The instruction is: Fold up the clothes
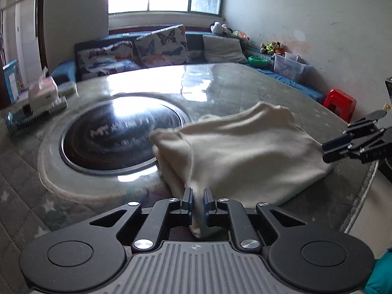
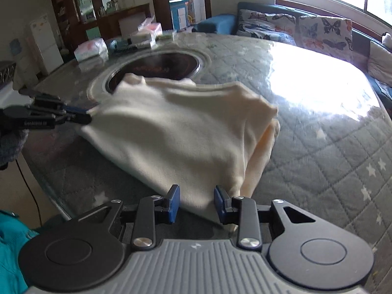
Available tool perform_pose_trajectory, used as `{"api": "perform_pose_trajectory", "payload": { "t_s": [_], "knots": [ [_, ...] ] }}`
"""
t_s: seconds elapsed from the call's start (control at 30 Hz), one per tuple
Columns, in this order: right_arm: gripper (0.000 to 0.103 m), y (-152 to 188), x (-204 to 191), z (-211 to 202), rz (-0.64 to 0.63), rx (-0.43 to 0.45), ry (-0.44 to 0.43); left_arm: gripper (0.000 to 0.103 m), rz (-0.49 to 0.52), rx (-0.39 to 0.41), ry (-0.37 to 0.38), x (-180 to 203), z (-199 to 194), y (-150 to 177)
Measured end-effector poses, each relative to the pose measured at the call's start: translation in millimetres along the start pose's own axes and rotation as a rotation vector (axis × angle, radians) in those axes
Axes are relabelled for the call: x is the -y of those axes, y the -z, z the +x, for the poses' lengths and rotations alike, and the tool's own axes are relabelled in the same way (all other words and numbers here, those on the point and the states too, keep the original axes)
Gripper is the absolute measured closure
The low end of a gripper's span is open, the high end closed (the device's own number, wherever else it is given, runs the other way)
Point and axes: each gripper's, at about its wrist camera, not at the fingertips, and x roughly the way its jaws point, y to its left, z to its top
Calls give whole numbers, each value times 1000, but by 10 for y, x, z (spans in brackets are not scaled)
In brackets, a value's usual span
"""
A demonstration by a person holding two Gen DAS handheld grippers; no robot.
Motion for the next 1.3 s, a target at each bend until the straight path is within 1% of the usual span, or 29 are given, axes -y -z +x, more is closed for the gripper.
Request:
{"api": "perform_pose_trajectory", "payload": {
  "t_s": [0.1,0.2,0.33,0.47,0.5,0.6,0.67,0.8,0.97,1.03,1.17,1.23,1.3],
  "knots": [
    [72,-151,53,-32,-1,59,18,92,3,40,-12,-8,-20,-133],
    [72,-337,126,39,8,117,42,92,-13,57,-3,36,99,-266],
    [72,-497,223,275,62,137,31,92,-18,53,-4,113,368,-345],
    [72,-467,281,476,88,114,40,92,-10,14,-30,117,601,-303],
    [75,-439,312,516,96,104,47,92,-12,11,-27,95,614,-289],
    [76,-381,396,515,123,109,35,92,-18,4,-23,40,629,-265],
    [76,-383,393,472,110,101,55,91,-35,7,-28,-12,604,-292],
    [76,-473,375,429,90,117,68,91,-70,22,-37,-77,620,-399],
    [76,-709,289,520,64,170,46,91,-52,30,-46,-31,764,-539],
    [76,-797,233,613,45,182,40,91,-52,18,-54,-34,842,-555],
    [77,-844,218,855,54,163,39,91,-68,-19,-80,-122,994,-533],
    [77,-813,280,949,84,143,52,89,-82,-24,-78,-154,999,-544],
    [78,-794,334,998,113,133,59,89,-90,-21,-74,-154,983,-572]
  ]
}}
